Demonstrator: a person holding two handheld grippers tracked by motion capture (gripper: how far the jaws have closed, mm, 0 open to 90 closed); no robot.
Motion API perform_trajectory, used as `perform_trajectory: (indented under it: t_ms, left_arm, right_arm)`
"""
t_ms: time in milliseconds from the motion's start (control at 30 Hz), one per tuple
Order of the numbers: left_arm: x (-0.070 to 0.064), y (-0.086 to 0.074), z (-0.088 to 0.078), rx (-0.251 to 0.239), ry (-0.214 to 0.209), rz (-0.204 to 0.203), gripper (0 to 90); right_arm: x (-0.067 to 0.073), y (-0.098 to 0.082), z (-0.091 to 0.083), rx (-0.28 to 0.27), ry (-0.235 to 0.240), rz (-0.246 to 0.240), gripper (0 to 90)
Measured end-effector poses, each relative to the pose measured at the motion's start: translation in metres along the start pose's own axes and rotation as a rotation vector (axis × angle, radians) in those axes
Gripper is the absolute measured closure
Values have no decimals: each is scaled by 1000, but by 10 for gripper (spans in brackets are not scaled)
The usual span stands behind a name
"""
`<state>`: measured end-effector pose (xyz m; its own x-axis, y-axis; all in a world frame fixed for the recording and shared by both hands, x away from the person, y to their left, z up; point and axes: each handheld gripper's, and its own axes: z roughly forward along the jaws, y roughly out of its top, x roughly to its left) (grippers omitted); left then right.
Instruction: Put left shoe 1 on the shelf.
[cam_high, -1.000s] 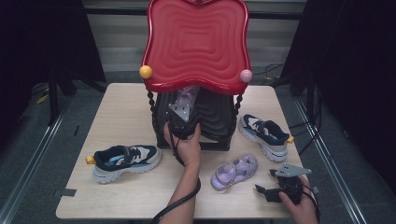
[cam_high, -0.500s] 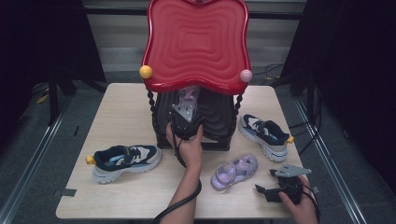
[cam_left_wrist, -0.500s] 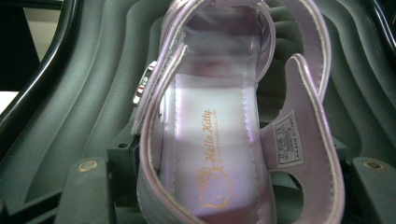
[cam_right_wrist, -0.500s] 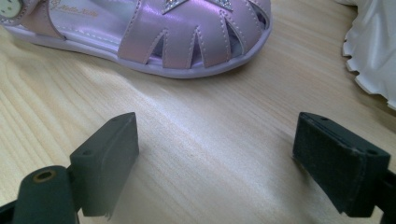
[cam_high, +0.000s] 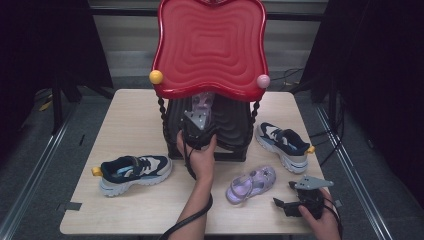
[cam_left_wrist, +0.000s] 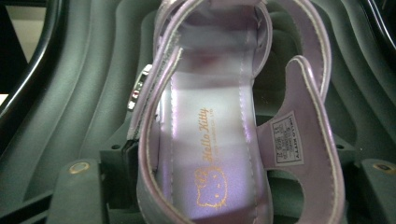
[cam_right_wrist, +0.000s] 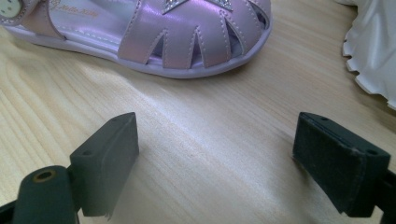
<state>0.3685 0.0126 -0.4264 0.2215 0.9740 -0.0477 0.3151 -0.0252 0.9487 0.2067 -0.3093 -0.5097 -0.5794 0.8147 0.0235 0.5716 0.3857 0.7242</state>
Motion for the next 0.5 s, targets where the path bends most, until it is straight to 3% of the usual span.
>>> perform_trajectory:
  t_ms: [500]
  left_arm:
    - [12, 4, -11, 52, -73, 43, 200]
  right_arm:
    - [0, 0, 0, 1, 0, 2, 139]
